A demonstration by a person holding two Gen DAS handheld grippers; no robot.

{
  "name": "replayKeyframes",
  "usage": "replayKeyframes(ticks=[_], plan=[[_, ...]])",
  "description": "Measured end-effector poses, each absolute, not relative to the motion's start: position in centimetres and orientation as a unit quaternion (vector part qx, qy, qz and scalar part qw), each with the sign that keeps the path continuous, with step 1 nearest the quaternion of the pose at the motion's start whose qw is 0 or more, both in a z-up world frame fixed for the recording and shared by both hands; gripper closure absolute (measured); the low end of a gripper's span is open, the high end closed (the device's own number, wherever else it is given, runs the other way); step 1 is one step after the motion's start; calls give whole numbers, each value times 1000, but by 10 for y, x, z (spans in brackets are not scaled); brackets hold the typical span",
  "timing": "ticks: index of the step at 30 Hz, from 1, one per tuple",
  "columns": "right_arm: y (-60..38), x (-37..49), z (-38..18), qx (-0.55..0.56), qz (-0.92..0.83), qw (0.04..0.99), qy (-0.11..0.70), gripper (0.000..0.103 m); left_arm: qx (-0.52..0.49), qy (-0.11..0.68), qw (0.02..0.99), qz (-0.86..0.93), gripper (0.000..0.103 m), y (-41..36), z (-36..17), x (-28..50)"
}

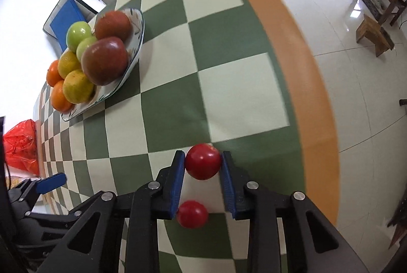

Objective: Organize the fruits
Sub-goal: 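Grasp a cherry tomato with the left tool while the right tool grasps the other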

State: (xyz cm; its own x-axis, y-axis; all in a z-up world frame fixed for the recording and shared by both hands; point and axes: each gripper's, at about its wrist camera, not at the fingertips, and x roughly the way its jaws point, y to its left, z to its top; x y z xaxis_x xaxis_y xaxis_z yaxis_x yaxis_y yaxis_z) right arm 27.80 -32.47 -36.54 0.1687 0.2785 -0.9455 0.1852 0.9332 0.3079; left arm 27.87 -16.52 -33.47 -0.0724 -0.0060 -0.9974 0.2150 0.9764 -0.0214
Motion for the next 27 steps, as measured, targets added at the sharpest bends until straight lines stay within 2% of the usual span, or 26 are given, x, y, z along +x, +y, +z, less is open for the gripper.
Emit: replayKeyframes(ticks=[4, 10, 12, 13, 14, 15, 20, 27], plan=[[-343, 255, -347, 187, 9, 751, 634, 72, 80, 724, 668, -151, 3, -206, -341, 269], [-375, 223, -339, 195, -38, 748, 634, 72, 103, 733, 643, -200, 43, -250, -360, 257], [-385, 214, -341, 202, -50, 743, 636, 71, 108, 736, 636, -205, 63, -257, -365, 256], [-389, 210, -343, 204, -54, 742, 637, 71, 108, 734, 638, -205, 65, -258, -364, 257], [-392, 207, -343, 206, -57, 740, 638, 71, 107, 729, 643, -210, 73, -258, -361, 260], [-394, 205, -343, 206, -59, 740, 638, 71, 106, 727, 644, -212, 76, -257, -360, 261], [-393, 203, -336, 204, -59, 744, 634, 71, 73, 720, 661, -199, 76, -230, -349, 269], [-362, 224, -310, 200, -20, 762, 615, 71, -26, 696, 702, -148, 76, -131, -298, 299]])
